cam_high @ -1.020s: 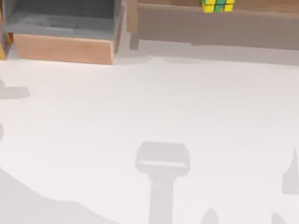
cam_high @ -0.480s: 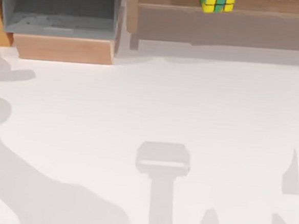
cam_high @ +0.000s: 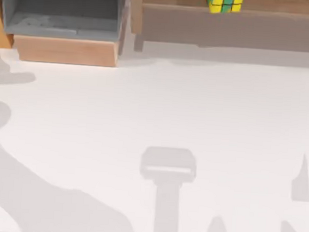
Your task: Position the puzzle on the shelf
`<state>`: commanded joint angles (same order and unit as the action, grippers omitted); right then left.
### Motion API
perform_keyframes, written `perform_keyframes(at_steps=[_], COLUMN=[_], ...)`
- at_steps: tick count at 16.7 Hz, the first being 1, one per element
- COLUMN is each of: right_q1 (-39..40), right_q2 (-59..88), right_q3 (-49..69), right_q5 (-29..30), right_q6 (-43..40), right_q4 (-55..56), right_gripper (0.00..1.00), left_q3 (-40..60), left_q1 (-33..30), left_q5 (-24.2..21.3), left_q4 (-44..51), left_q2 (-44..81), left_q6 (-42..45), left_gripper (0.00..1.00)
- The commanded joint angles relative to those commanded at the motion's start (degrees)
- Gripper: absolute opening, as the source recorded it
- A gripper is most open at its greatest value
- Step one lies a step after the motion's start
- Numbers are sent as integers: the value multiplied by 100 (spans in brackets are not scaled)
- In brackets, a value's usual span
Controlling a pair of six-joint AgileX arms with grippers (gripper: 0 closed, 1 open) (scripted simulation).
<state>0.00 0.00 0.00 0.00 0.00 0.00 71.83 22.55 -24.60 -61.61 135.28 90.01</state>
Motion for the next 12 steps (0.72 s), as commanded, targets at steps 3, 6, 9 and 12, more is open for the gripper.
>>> perform_keyframes(at_steps=[3,6,9,12], right_q1=[0,0,0,0], right_q2=[0,0,0,0], right_q3=[0,0,0,0], right_q5=[0,0,0,0], right_q6=[0,0,0,0], right_q4=[0,0,0,0], right_gripper=[100,100,100,100], left_q3=[0,0,0,0], left_q1=[0,0,0,0], left_q5=[0,0,0,0], left_q4=[0,0,0,0], left_q2=[0,0,0,0], left_q6=[0,0,0,0], left_gripper=[75,98,100,100])
